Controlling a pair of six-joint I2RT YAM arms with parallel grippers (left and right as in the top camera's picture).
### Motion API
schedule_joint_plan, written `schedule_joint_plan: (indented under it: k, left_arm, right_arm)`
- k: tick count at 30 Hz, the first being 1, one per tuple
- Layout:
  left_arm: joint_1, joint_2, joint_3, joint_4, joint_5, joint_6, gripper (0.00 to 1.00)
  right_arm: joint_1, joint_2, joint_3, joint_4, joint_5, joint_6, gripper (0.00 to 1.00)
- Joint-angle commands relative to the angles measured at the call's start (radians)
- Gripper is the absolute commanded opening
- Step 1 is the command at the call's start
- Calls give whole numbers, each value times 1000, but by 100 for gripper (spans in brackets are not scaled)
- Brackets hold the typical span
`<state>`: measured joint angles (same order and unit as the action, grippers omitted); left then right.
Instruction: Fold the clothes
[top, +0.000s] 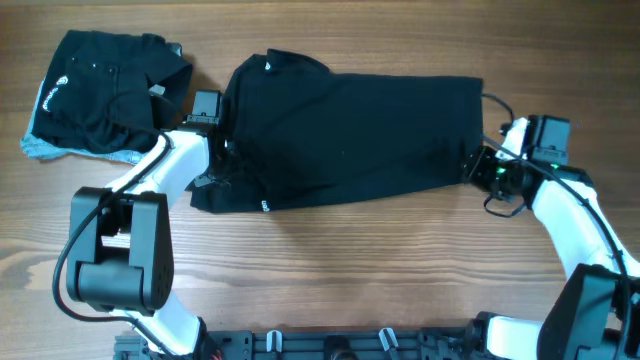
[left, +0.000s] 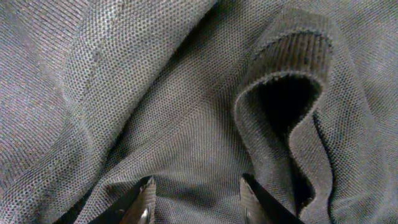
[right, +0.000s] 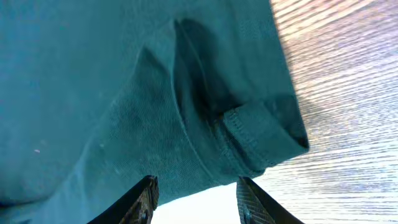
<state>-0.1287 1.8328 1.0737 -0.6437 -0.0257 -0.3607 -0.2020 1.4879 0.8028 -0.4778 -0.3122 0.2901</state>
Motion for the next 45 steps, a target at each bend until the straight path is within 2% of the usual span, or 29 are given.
schedule_joint_plan:
  k: [1,5,11,14,17,24,30,34,39,41,45]
  left_arm:
    - [9,-2,6,8,-17,13,44]
    - [9,-2,6,7,-16,13,44]
    - [9,-2,6,-2,-16,13,44]
    - [9,-2,6,-3,-16,13,44]
    - [9,-2,6,-3,-17,13,44]
    - [9,-2,6,-3,-17,13,44]
    - [9,-2,6,-3,-17,13,44]
    - [9,-2,6,-3,-17,13,44]
    - [9,-2,6,-2,-17,13,44]
    - [9,-2,6,1,-17,13,44]
    - [9,-2,6,1,-17,13,44]
  right_arm:
    - [65,6,7,3,131,-25,43]
    - [113,64,7,10,241,9,34]
    - [121,124,7,51,330,53,31]
    - [121,124,10,48,340,51,15]
    - [119,122,19,43,355,50,4]
    - [119,72,100,-24,489,49,4]
    - [120,34,134,-35,472,-95,8]
    - [120,34,134,-35,594,-111,8]
    - [120,34,134,24,661,-116,12]
    - [119,34,134,82,661,-160,15]
    - [120,34,134,120,652,-176,14]
